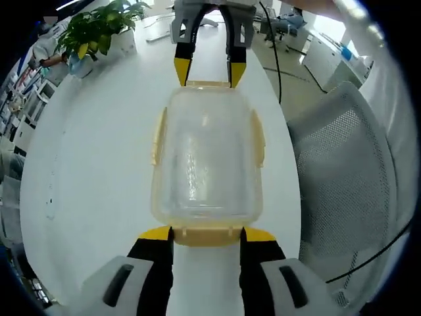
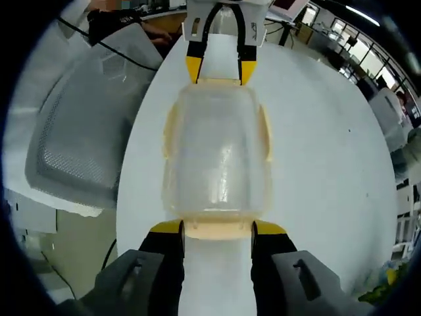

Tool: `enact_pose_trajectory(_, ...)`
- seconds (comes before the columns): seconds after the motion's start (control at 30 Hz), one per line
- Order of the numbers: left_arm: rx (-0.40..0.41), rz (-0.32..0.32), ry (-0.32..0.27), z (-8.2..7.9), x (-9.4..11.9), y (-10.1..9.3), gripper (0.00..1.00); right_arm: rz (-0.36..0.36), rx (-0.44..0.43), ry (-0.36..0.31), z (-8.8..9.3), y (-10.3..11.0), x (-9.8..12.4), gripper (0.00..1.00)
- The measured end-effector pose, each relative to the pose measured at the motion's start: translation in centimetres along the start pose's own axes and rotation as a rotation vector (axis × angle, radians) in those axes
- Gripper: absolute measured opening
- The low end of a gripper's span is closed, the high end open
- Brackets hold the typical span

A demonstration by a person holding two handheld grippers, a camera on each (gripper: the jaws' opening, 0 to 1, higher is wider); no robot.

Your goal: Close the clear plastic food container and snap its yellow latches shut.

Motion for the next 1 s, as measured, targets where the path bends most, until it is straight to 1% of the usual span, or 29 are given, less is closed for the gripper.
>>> enact_pose_trajectory(0.17,0.002,0.011,0.012,-0.5,-0.5,-0.2,0.34,-0.010,-0.005,-0.006,0.6,0.4,-0.2,0.36)
enact_pose_trajectory(0.27,0.001,0.003,0.021,-0.5,-0.6,-0.1,0.34,-0.008,-0.008,-0.018,0.7,0.2,-0.2,0.36)
enact_pose_trajectory(0.43,0.003,0.002,0.031,-0.5,-0.8,-0.1,0.34,-0.012,-0.003,-0.006,0.7,0.2,-0.4,0.36)
enact_pose_trajectory(0.67,0.009,0.003,0.030,-0.7,-0.9,-0.1,0.34,-0.011,0.002,-0.009,1.0,0.1,-0.4,0.36)
enact_pose_trajectory(0.87,0.004,0.008,0.025,-0.8,-0.9,-0.2,0.35,-0.012,-0.014,-0.022,1.4,0.2,-0.4,0.36)
enact_pose_trajectory(1.0,-0.003,0.007,0.022,-0.9,-1.0,-0.2,0.35,-0.012,-0.024,-0.014,1.6,0.3,-0.5,0.37)
Point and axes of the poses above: the point that each gripper's makers call its tool centre point, and the gripper's own axes: x roughly backward along the fingers, y roughly to its left, z roughly out of its underside, the point moved 8 cm from there along x, roughly backward along the fingers, and after that the axes turned 12 degrees about x, right-handed, at the moved point
